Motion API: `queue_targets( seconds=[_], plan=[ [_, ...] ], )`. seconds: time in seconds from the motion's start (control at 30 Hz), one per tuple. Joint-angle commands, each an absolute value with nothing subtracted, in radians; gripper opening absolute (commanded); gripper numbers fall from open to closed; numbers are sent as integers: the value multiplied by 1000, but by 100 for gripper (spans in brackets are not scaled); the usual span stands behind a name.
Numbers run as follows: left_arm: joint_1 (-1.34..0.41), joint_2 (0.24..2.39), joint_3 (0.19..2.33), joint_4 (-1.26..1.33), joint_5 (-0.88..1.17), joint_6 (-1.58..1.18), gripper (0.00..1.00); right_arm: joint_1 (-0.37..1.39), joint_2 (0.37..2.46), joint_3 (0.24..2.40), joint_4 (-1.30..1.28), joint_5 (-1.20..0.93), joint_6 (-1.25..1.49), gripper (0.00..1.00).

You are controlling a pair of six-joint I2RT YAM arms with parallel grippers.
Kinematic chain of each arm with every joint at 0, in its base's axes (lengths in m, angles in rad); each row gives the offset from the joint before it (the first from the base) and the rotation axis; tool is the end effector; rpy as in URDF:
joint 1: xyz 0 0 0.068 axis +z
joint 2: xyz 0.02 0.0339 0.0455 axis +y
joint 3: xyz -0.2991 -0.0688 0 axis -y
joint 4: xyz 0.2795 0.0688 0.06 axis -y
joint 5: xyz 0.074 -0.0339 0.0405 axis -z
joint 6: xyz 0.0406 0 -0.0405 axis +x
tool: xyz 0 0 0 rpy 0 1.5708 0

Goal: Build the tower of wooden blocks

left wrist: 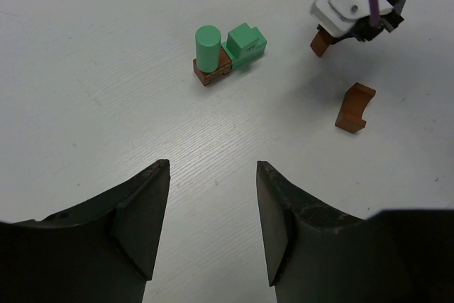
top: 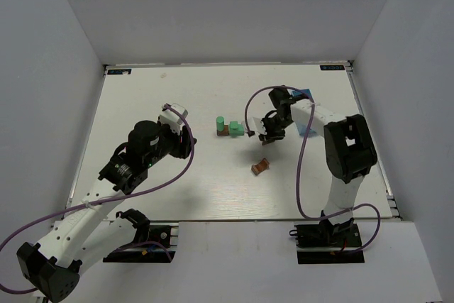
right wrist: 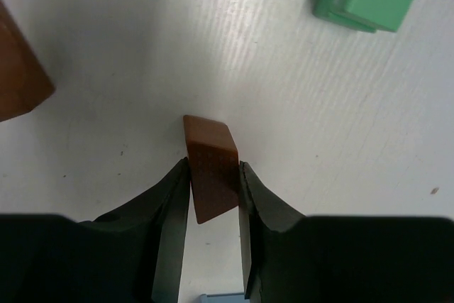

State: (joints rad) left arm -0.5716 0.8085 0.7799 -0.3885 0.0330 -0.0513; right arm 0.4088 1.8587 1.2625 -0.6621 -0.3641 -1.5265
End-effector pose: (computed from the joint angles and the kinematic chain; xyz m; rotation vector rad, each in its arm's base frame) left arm 0.1669 -0.1089 0.3354 0.5389 1.9405 -0.4332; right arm 0.3652 0.1740 0.1865 -2.2515 1.4564 0.1945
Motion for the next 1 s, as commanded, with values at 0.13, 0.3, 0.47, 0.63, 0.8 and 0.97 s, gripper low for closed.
queue_targets(
  seconds=[0.13,0.3,0.47,0.63,0.8,0.97],
  plan=[
    [-574,795,781,-387,21,-48,62,416,1959,1422,-796,-351,-1281,0],
    [-574,795,781,-387,21,-48,62,408,1970,1505,-899,-426,-1287,0],
    [-574,795,781,-387,21,-48,62,416,1919,1514,-896,-431,-1226,0],
    [-574,795,781,-387,21,-48,62,431,1884,1535,-887,-430,-1167,0],
    [-574,795,781,-387,21,-48,62,474,1887,1588,-888,-379,-1131,0],
    [-574,795,781,-387,21,-48,62,505,1890,1657,-882,-361,-1114,0]
  ],
)
